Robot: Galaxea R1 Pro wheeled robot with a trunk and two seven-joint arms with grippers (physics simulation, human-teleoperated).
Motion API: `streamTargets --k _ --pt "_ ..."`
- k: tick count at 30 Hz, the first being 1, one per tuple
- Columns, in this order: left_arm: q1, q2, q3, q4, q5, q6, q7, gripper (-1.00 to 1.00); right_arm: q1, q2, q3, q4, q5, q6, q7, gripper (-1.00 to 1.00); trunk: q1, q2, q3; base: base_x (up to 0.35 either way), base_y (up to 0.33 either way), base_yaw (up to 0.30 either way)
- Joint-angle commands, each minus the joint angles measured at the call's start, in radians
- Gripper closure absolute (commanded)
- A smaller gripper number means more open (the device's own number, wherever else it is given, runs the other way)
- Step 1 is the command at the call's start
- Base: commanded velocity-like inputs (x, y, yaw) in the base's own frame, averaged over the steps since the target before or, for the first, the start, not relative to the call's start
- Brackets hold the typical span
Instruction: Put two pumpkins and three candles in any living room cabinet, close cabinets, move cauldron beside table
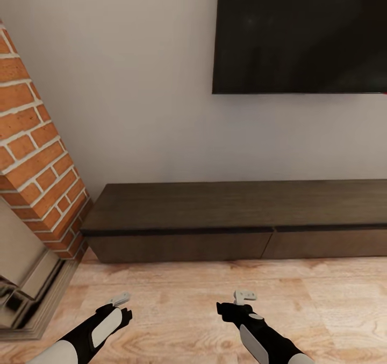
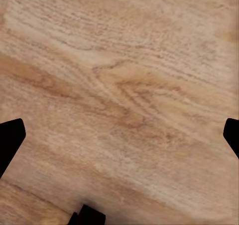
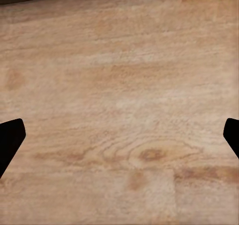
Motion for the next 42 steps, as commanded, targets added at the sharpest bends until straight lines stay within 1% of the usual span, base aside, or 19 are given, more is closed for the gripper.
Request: streamTargets --k 1,28,34,36,39,42 --pt "-0.001 0.001 -0.007 -0.003 0.005 0.003 0.007 -1.00 -0.001 -0.001 0.008 -0.002 -0.007 0.003 -0.009 -1.00 -0.004 0.007 0.002 0.000 0.000 0.000" --pt "-0.001 0.002 -0.008 -0.001 0.005 0.003 0.007 -1.00 -0.001 0.001 0.008 -0.002 -0.009 0.001 -0.009 -1.00 -0.108 0.196 0.087 0.000 0.000 0.000" --pt "-0.001 -0.001 -0.011 0.045 -0.004 0.000 0.007 -1.00 -0.001 -0.002 0.007 0.002 -0.017 -0.004 -0.009 -1.00 -0.131 0.238 0.106 0.000 0.000 0.000" --pt "-0.001 -0.001 -0.012 0.054 -0.004 -0.012 0.007 -1.00 -0.001 -0.001 0.007 0.034 -0.020 -0.034 -0.009 -1.00 -0.138 0.252 0.112 0.000 0.000 0.000" --pt "-0.001 -0.004 -0.014 0.070 -0.005 -0.020 0.007 -1.00 -0.001 0.002 0.008 0.124 -0.019 -0.107 -0.009 -1.00 -0.150 0.273 0.121 0.000 0.000 0.000" --pt "-0.001 -0.005 -0.015 0.117 -0.005 -0.023 0.005 -1.00 -0.001 0.004 0.008 0.195 -0.019 -0.151 -0.009 -1.00 -0.161 0.294 0.131 0.000 0.000 0.000"
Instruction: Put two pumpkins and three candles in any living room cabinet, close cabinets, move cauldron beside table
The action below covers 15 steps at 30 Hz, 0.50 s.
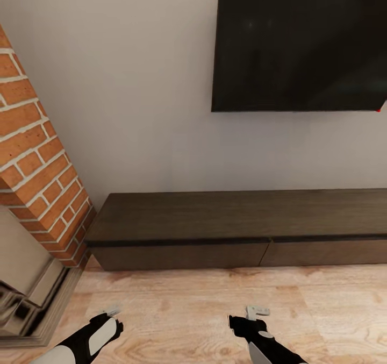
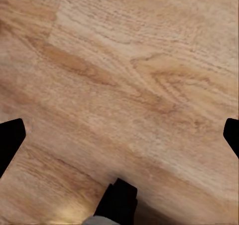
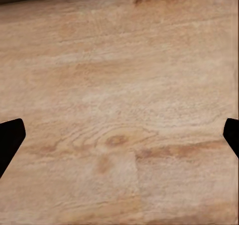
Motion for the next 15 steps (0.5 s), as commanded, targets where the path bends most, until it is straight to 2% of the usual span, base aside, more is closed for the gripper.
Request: streamTargets --k 1,3,5,6,8,11,15 --pt "-0.001 -0.001 -0.008 0.027 0.005 0.002 -0.002 -1.00 -0.001 0.000 0.009 0.020 -0.012 -0.014 -0.005 -1.00 -0.004 0.007 0.002 0.000 0.000 0.000" --pt "-0.001 -0.004 -0.008 0.080 0.004 -0.008 -0.040 -1.00 -0.001 0.001 0.008 0.045 -0.013 -0.024 -0.005 -1.00 -0.012 0.021 0.009 0.000 0.000 0.000" --pt "-0.001 -0.006 -0.009 0.161 0.001 -0.035 -0.140 -1.00 0.004 0.002 0.006 0.085 -0.015 -0.049 -0.005 -1.00 -0.019 0.035 0.015 0.000 0.000 0.000" --pt "-0.001 -0.007 -0.009 0.181 -0.001 -0.042 -0.170 -1.00 0.007 0.002 0.006 0.096 -0.015 -0.058 -0.005 -1.00 -0.023 0.042 0.018 0.000 0.000 0.000" --pt "0.001 -0.007 -0.010 0.255 -0.011 -0.063 -0.276 -1.00 0.026 0.002 0.003 0.139 -0.017 -0.108 -0.005 -1.00 -0.031 0.056 0.024 0.000 0.000 0.000" --pt "0.020 -0.006 -0.010 0.299 -0.037 -0.082 -0.343 -1.00 0.058 0.001 0.001 0.174 -0.018 -0.174 -0.006 -1.00 -0.042 0.077 0.034 0.000 0.000 0.000" --pt "0.085 -0.006 -0.010 0.318 -0.073 -0.161 -0.370 -1.00 0.126 -0.002 0.000 0.189 -0.019 -0.220 -0.006 -1.00 -0.058 0.105 0.046 0.000 0.000 0.000"
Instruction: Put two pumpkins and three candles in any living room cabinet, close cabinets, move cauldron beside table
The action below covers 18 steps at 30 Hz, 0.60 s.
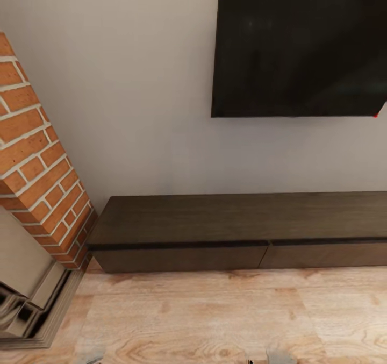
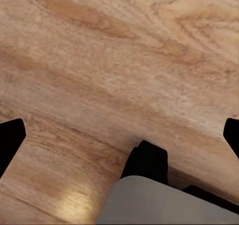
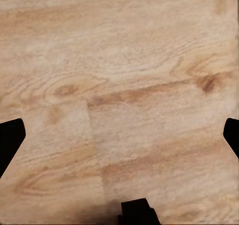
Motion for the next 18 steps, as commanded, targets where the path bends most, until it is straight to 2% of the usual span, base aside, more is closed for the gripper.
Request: streamTargets --k 1,7,11,14,18 --pt "0.019 0.000 -0.009 0.000 0.002 -0.014 0.003 -1.00 0.017 0.000 0.009 0.001 -0.006 -0.006 -0.005 -1.00 -0.004 0.007 0.003 0.000 0.000 0.000" --pt "0.096 0.000 -0.009 0.002 -0.006 -0.046 -0.001 -1.00 0.072 -0.001 0.008 0.020 -0.032 -0.012 -0.005 -1.00 -0.027 0.049 0.021 0.000 0.000 0.000" --pt "0.155 0.003 -0.008 0.002 -0.007 -0.093 -0.001 -1.00 0.079 0.001 0.008 0.107 -0.044 -0.014 -0.005 -1.00 -0.042 0.077 0.034 0.000 0.000 0.000" --pt "0.183 0.002 -0.009 0.002 -0.007 -0.129 -0.001 -1.00 0.081 0.001 0.008 0.127 -0.047 -0.018 -0.005 -1.00 -0.054 0.098 0.043 0.000 0.000 0.000" --pt "0.210 0.001 -0.009 0.003 -0.006 -0.144 -0.001 -1.00 0.087 0.002 0.008 0.136 -0.050 -0.019 -0.005 -1.00 -0.069 0.126 0.056 0.000 0.000 0.000"
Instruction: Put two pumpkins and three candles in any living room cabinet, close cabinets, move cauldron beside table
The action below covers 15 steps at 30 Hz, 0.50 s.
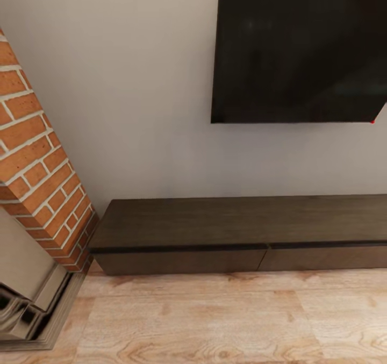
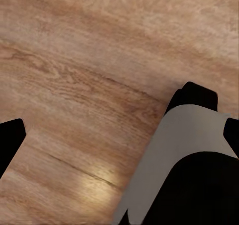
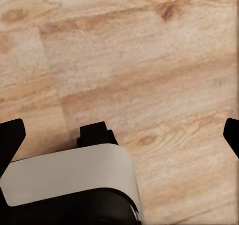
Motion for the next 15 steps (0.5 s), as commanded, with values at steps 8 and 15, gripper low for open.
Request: streamTargets --k 8,15 --pt "0.029 -0.002 -0.010 -0.002 0.007 -0.002 0.004 -1.00 0.004 0.001 0.009 0.005 -0.003 -0.004 -0.001 -1.00 -0.031 0.056 0.024 0.000 0.000 0.000" --pt "0.034 -0.026 -0.010 -0.001 0.008 0.001 0.004 -1.00 0.005 -0.001 0.009 0.005 0.004 -0.003 -0.001 -1.00 -0.042 0.077 0.034 0.000 0.000 0.000"
